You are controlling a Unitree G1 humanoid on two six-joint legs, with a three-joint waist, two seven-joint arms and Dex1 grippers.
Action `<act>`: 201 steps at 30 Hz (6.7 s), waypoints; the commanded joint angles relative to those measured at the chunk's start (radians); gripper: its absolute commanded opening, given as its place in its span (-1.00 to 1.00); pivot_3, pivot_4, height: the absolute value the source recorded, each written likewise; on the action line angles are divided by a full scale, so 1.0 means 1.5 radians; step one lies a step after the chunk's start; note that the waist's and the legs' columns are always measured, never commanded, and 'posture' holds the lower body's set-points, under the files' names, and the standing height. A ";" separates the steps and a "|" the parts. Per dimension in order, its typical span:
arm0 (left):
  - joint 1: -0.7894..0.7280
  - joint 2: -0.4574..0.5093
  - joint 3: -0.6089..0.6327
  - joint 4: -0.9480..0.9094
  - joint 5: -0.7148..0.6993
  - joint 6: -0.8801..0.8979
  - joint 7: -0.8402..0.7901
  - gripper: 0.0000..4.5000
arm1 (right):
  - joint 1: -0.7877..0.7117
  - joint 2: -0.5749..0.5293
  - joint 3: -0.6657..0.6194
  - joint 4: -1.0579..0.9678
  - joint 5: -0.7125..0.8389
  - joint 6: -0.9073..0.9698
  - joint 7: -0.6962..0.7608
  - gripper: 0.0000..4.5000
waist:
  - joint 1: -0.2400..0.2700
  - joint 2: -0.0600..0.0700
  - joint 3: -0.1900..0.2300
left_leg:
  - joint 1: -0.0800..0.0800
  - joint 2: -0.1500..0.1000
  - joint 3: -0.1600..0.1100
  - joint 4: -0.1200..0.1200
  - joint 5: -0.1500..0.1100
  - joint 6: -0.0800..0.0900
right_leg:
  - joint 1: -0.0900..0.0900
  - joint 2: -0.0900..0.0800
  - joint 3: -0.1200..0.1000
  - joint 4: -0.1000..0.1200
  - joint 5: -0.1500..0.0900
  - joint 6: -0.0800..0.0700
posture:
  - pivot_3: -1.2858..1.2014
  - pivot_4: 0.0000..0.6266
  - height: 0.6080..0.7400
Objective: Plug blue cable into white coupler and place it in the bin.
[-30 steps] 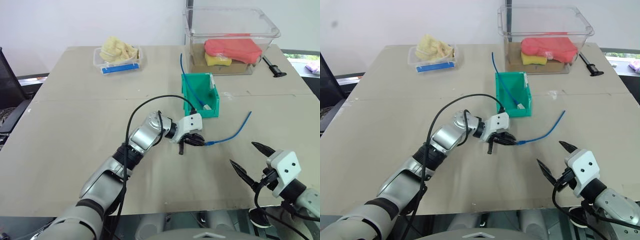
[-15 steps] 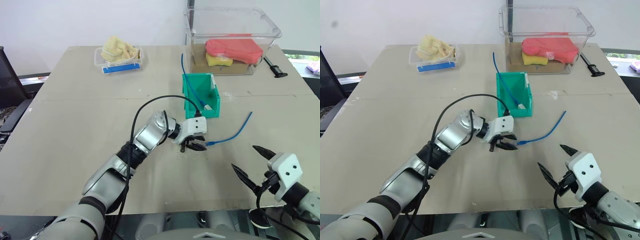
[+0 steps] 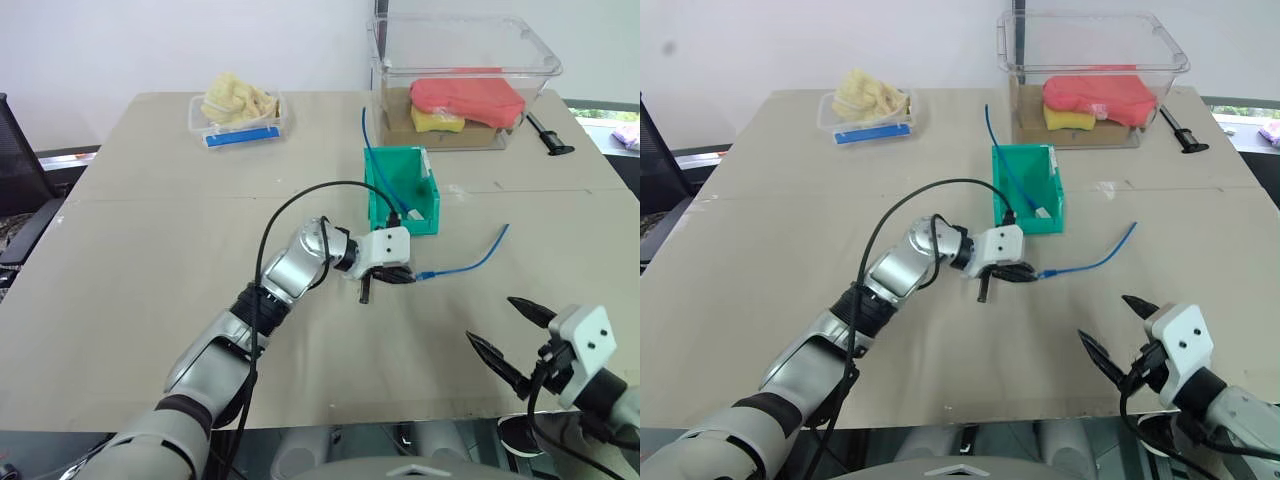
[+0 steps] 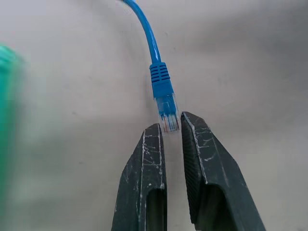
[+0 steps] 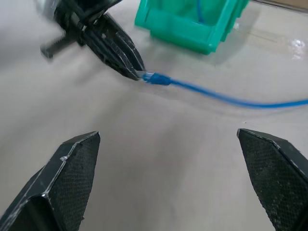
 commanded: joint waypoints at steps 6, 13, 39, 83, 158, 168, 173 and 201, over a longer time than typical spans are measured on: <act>0.041 -0.018 0.104 -0.040 -0.040 -0.227 0.072 -1.00 | -0.217 0.164 0.093 0.034 0.215 0.124 -0.219 0.22 | 0.002 0.000 0.000 | 0.000 -0.001 0.000 0.000 0.000 0.000 | 0.000 0.000 0.000 0.000 0.000 0.000 | 0.03 -0.52 1.00; 0.077 0.003 0.115 -0.038 -0.023 -0.354 0.102 -1.00 | -0.337 0.230 0.101 0.095 0.306 0.131 -0.329 0.22 | 0.001 0.000 0.000 | -0.001 -0.001 -0.001 0.000 0.000 0.000 | -0.001 0.000 0.000 0.000 0.000 -0.001 | 0.03 -0.52 1.00; 0.111 0.049 0.142 -0.107 -0.089 -0.233 0.084 0.03 | -0.399 0.170 0.130 0.142 0.394 0.121 -0.382 -1.00 | -0.018 0.001 0.000 | 0.000 -0.002 -0.001 0.000 0.000 0.000 | -0.001 0.000 0.000 0.001 0.000 -0.001 | 0.03 -0.52 1.00; 0.660 0.214 0.475 -0.195 -0.239 -0.071 0.082 -0.56 | -0.403 0.141 0.141 0.230 0.335 0.091 -0.263 -1.00 | -0.017 0.001 0.000 | 0.003 0.001 0.003 -0.004 0.000 0.000 | -0.001 0.000 0.003 0.000 0.000 -0.001 | 0.03 -0.52 1.00; 0.165 0.105 0.063 -0.097 -0.020 0.046 0.054 -0.84 | -0.847 -0.041 0.565 0.747 -0.288 -0.088 0.549 -1.00 | -0.017 0.001 -0.002 | 0.003 -0.001 0.000 -0.002 0.000 0.000 | 0.001 0.000 0.000 0.001 0.000 -0.001 | 0.03 -0.52 1.00; 0.172 0.097 0.062 -0.076 -0.016 0.026 0.063 -0.84 | -0.839 -0.034 0.599 0.774 -0.337 -0.106 0.543 -1.00 | -0.016 0.001 -0.003 | 0.003 -0.002 0.000 -0.002 0.000 0.000 | 0.001 0.000 0.000 0.000 0.000 -0.001 | 0.03 -0.52 1.00; 0.182 0.096 0.058 -0.064 -0.007 0.004 0.071 -0.84 | -0.823 -0.020 0.614 0.791 -0.371 -0.081 0.520 -1.00 | -0.017 0.002 -0.015 | 0.004 -0.002 0.000 -0.002 0.000 0.000 | 0.002 0.000 0.000 0.000 0.000 -0.001 | 0.03 -0.52 1.00; 0.198 0.060 0.168 -0.228 -0.150 0.245 0.122 -0.84 | -0.506 -0.018 0.138 0.208 -0.117 -0.003 0.213 0.96 | -0.015 0.006 -0.018 | -0.005 -0.001 -0.004 -0.002 0.000 0.000 | -0.005 0.000 -0.002 -0.001 0.000 -0.001 | 0.03 -0.52 1.00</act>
